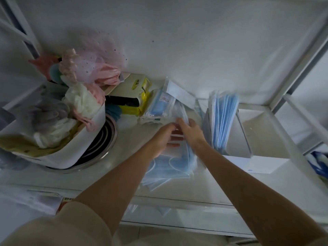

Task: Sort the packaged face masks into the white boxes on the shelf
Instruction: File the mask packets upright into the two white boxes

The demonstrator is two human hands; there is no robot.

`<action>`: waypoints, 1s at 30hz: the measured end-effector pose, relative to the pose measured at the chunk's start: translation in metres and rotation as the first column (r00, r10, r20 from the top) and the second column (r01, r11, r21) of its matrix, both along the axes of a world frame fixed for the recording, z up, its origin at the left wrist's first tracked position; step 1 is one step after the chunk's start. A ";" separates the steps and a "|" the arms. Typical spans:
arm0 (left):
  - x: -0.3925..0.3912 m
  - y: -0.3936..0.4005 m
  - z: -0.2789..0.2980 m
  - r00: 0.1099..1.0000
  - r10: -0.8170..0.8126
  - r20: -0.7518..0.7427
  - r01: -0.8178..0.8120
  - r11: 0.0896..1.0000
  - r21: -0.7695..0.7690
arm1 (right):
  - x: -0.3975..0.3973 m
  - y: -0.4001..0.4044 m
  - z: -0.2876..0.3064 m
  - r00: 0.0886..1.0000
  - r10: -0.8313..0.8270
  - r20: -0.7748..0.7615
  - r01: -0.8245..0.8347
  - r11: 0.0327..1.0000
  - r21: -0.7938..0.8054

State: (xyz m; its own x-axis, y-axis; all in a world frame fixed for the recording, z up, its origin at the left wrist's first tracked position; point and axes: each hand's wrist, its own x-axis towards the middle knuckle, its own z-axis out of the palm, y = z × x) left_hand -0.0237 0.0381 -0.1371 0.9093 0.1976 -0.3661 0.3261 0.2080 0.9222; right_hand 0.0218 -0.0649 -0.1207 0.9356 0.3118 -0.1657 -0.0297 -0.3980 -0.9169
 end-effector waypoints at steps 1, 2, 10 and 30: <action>0.001 0.000 0.001 1.000 0.000 0.022 -0.001 1.000 0.030 | 0.002 -0.003 0.004 0.999 -0.012 -0.049 0.011 1.000 -0.014; 0.003 -0.001 0.002 0.999 0.018 0.049 -0.020 0.999 0.044 | 0.006 -0.006 0.007 0.998 -0.023 -0.067 0.020 0.999 -0.041; 0.034 -0.028 0.039 0.968 0.222 0.119 -0.225 0.974 0.006 | 0.012 -0.052 0.051 0.965 -0.257 0.051 0.224 0.910 0.348; 0.069 -0.162 0.060 0.845 0.144 0.514 -0.338 0.890 0.306 | 0.058 -0.203 0.049 0.731 -0.474 0.490 0.523 0.851 0.043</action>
State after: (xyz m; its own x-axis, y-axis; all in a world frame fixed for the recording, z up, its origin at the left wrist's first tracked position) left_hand 0.0451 -0.1236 -0.0769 0.8534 0.4653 0.2349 -0.1760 -0.1669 0.9701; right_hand 0.0801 -0.2677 -0.0717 0.9199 -0.2158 0.3276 0.1710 -0.5309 -0.8300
